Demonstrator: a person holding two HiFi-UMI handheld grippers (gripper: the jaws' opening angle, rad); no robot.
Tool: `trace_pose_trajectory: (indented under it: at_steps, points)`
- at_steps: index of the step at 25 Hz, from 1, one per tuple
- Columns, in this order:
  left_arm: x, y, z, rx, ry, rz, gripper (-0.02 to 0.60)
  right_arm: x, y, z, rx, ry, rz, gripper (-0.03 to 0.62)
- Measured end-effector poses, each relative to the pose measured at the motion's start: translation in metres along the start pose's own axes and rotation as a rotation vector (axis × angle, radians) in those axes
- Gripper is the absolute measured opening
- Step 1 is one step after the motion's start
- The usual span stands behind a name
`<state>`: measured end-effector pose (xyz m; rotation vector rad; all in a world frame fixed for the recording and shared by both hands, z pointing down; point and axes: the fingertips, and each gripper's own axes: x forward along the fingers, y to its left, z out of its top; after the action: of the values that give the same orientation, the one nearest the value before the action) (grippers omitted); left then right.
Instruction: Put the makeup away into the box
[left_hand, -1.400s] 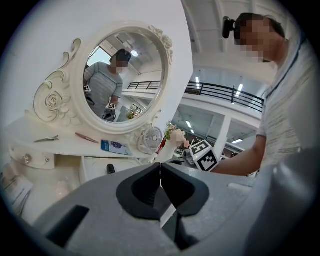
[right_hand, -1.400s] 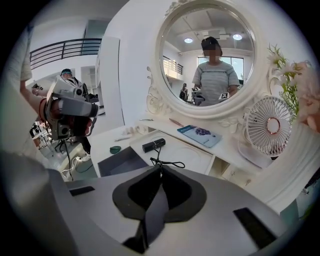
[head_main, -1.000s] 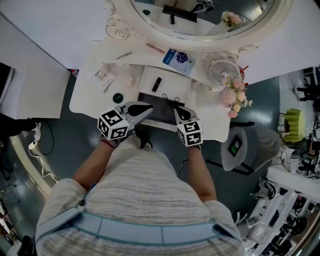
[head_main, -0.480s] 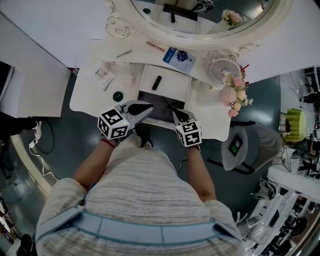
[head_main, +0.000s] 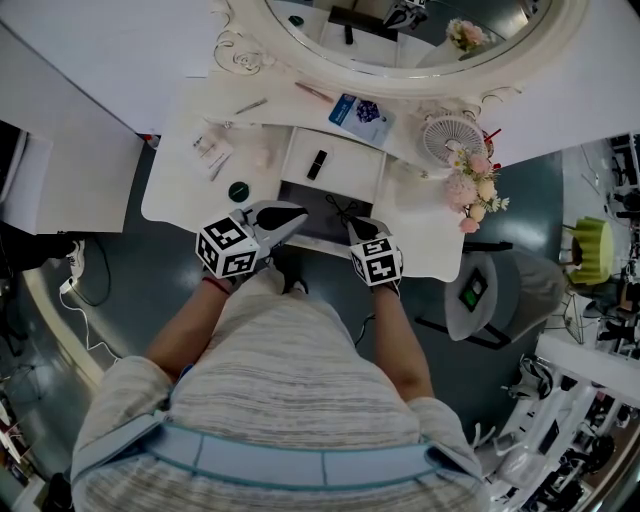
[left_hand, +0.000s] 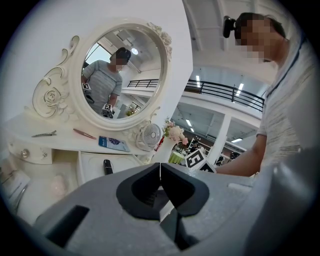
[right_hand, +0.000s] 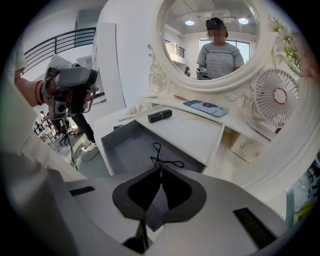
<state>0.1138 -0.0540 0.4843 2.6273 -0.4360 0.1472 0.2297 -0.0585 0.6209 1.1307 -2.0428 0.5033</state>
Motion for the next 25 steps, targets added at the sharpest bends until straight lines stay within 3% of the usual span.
trace_pose_trajectory:
  at_steps: [12, 25]
  points:
    - [-0.007, 0.008, -0.001, -0.008, -0.001, 0.011, 0.015, 0.023, -0.007, -0.003, -0.009, 0.119, -0.05, 0.02]
    - [-0.012, 0.016, 0.0, -0.014, -0.004, 0.006, 0.015, 0.029, -0.012, 0.0, -0.01, 0.146, -0.088, 0.02]
